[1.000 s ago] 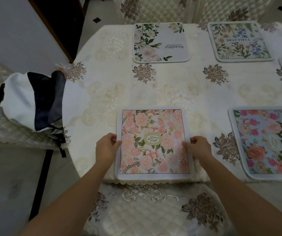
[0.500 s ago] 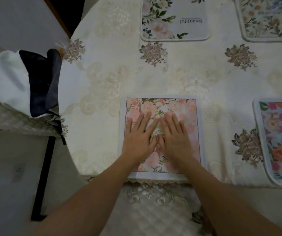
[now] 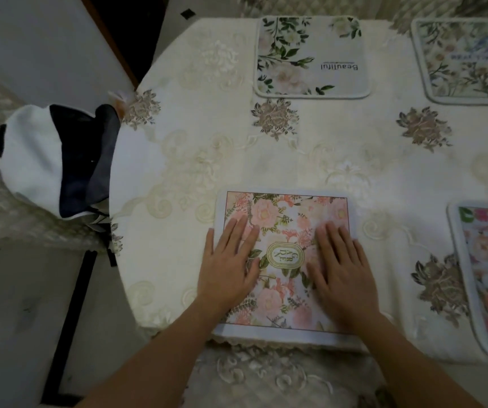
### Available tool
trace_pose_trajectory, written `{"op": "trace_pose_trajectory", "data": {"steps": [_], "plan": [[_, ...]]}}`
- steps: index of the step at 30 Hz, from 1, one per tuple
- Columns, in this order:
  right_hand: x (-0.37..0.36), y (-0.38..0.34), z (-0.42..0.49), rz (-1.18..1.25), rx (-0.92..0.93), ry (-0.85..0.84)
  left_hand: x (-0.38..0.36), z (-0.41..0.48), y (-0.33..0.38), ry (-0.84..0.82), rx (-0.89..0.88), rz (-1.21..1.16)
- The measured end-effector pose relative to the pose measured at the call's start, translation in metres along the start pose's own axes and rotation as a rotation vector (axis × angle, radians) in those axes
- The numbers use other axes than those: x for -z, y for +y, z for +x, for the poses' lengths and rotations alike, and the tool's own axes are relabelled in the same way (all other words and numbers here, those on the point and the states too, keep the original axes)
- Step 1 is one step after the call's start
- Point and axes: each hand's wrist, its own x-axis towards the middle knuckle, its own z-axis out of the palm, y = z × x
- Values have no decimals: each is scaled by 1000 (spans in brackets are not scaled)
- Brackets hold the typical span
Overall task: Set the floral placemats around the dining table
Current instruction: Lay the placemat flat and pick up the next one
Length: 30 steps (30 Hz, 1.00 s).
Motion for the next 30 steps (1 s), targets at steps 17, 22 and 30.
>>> {"op": "trace_pose_trajectory", "data": {"steps": [17, 22, 30], "plan": [[-5, 11, -9, 30, -36, 10, -5, 0, 13, 48, 3, -15], [-4, 23, -18, 32, -58, 0, -9, -3, 23, 40, -29, -9], [-6, 2, -17, 38, -135, 0, -6, -10, 13, 7, 4, -5]]}}
